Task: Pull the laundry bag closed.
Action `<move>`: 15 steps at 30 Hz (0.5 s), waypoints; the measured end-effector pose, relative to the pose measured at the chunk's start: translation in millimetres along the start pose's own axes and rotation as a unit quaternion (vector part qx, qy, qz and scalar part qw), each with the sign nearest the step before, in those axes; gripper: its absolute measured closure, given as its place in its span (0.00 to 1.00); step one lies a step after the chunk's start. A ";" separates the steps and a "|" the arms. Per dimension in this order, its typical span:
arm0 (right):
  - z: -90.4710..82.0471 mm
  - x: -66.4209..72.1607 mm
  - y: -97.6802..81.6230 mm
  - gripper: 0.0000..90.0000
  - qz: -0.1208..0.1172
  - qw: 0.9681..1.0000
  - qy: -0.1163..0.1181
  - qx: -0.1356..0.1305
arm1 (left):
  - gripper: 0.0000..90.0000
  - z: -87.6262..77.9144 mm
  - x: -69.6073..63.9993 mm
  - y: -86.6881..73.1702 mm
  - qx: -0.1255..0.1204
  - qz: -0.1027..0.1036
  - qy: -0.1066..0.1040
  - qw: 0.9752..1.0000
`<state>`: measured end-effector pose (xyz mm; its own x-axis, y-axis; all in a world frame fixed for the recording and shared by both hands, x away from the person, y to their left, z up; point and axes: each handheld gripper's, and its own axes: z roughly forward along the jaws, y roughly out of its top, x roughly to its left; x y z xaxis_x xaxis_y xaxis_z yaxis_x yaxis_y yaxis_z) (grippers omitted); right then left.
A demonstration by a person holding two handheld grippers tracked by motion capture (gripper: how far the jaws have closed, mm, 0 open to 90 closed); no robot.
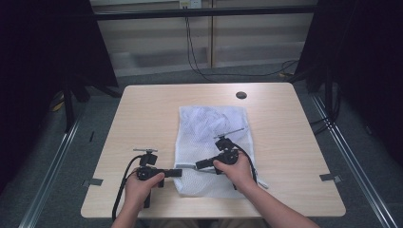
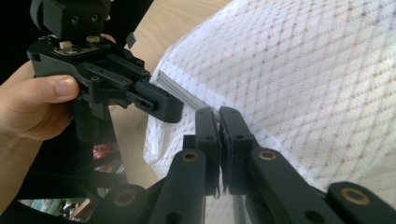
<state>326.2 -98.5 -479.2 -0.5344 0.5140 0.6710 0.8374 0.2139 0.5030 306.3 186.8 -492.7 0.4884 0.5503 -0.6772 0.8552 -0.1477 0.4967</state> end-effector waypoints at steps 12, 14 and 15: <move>-3.4 -0.8 -1.0 0.97 -0.001 1.000 0.001 -0.001 | 0.98 0.9 -1.4 0.3 0.001 -0.005 0.001 1.000; -3.3 -0.7 -1.2 0.97 -0.001 1.000 0.001 0.000 | 0.98 0.8 -1.4 0.4 0.002 -0.006 0.001 1.000; -3.3 -0.2 -1.2 0.97 0.001 1.000 0.000 0.000 | 0.98 0.8 -1.4 0.4 0.002 -0.006 0.001 1.000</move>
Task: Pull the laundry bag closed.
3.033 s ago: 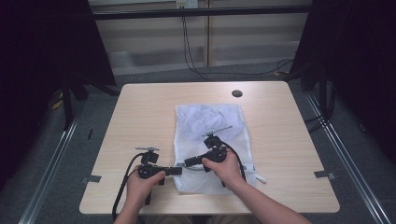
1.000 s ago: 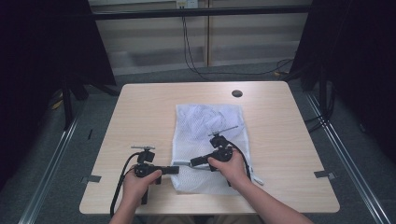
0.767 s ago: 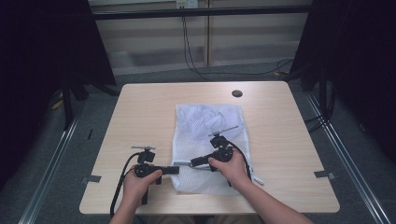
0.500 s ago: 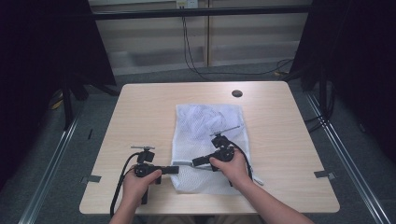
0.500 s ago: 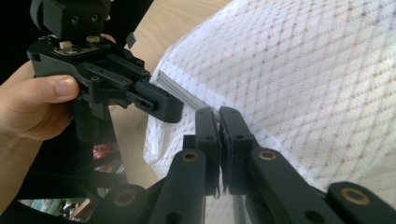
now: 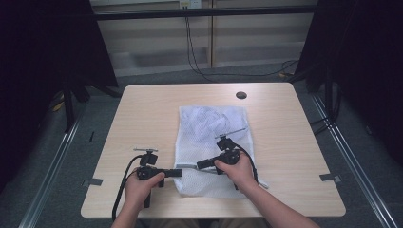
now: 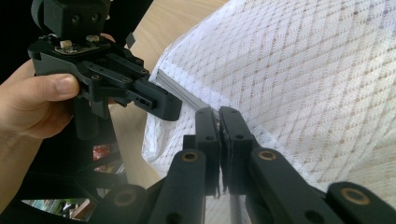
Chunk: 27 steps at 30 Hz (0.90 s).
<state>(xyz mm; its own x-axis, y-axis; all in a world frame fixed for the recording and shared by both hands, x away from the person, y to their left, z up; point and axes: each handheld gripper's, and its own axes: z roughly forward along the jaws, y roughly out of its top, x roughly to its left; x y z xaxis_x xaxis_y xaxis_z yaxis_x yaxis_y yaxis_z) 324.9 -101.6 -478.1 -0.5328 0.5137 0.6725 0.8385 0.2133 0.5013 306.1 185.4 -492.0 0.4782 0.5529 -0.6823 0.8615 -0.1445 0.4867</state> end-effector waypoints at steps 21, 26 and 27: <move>-0.9 -0.2 -1.2 0.97 0.000 1.000 0.001 0.004 | 0.98 -0.3 0.6 0.8 0.009 0.000 -0.001 1.000; -1.0 -0.2 -1.5 0.97 0.001 1.000 0.003 0.003 | 0.98 -0.4 0.6 1.0 0.008 -0.001 -0.002 1.000; -1.0 -0.2 -1.5 0.97 0.001 1.000 0.003 0.003 | 0.98 -0.4 0.8 1.1 0.007 0.000 -0.002 1.000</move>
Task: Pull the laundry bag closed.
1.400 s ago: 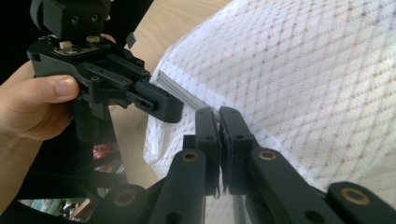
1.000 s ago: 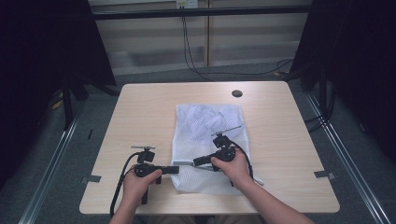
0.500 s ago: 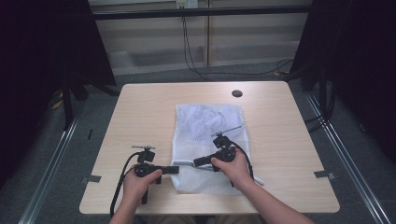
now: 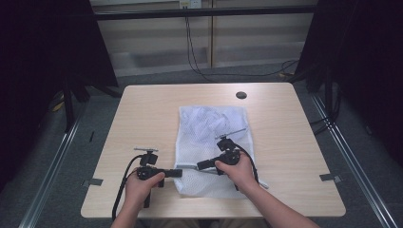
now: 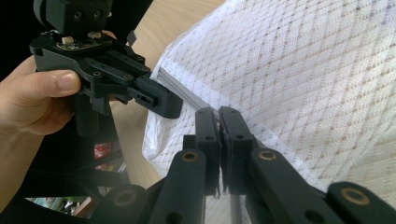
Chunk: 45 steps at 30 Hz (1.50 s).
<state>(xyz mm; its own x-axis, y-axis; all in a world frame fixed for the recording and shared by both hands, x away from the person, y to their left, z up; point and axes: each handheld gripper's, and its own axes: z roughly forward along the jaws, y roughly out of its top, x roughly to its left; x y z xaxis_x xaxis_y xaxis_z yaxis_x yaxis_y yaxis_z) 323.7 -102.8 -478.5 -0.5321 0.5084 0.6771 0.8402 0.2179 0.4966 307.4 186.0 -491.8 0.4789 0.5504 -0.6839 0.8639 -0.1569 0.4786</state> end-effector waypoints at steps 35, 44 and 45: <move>-9.0 -5.7 -3.6 0.97 0.012 1.000 -0.001 -0.004 | 0.98 -6.9 -0.8 3.0 0.000 0.009 0.009 1.000; -12.5 -7.2 -3.6 0.97 0.014 1.000 -0.002 -0.004 | 0.98 -8.3 -2.5 3.1 -0.004 0.007 0.012 1.000; -12.6 -7.1 -3.7 0.97 0.014 1.000 -0.001 -0.004 | 0.98 -8.3 -2.5 3.1 -0.004 0.007 0.012 1.000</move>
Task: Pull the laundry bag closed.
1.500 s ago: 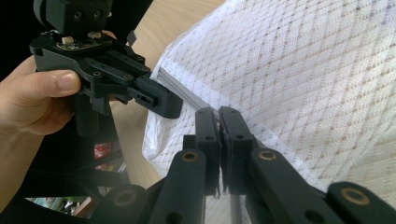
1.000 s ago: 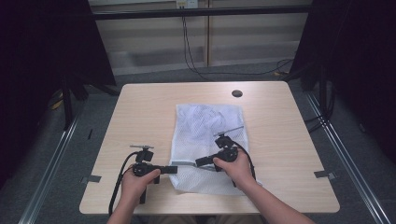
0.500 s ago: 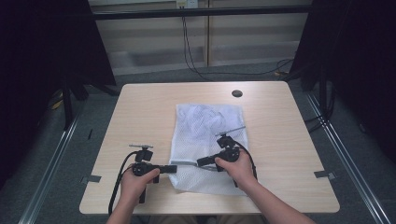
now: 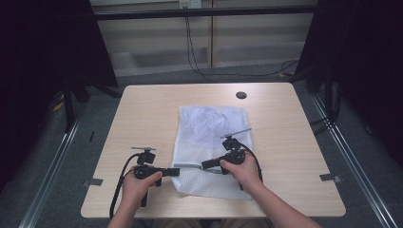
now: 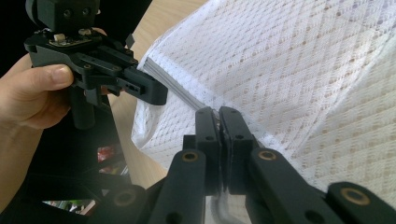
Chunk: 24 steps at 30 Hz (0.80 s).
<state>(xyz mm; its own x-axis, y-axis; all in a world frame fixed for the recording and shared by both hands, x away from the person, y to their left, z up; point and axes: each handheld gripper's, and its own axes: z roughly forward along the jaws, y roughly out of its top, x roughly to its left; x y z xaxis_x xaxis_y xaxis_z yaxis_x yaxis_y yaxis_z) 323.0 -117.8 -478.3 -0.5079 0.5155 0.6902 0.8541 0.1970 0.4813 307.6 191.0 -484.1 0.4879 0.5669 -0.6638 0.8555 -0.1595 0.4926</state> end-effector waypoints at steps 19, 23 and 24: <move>-5.8 -2.1 -1.8 0.97 0.005 1.000 -0.006 -0.001 | 0.98 -2.0 2.5 0.3 -0.001 0.002 -0.003 1.000; -5.5 -2.3 -2.1 0.97 0.004 1.000 -0.005 0.002 | 0.98 -1.4 2.9 -0.1 -0.002 0.000 -0.004 1.000; -5.5 -2.3 -2.1 0.97 0.005 1.000 -0.005 0.002 | 0.98 -1.4 3.2 -0.3 -0.002 0.000 -0.004 1.000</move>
<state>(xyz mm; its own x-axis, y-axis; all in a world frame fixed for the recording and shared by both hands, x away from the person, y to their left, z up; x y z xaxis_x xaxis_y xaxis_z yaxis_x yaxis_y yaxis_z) 321.8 -124.0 -477.9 -0.4982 0.5264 0.6889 0.8596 0.1957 0.4721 308.6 194.0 -485.6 0.4886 0.5606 -0.6686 0.8551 -0.1550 0.4948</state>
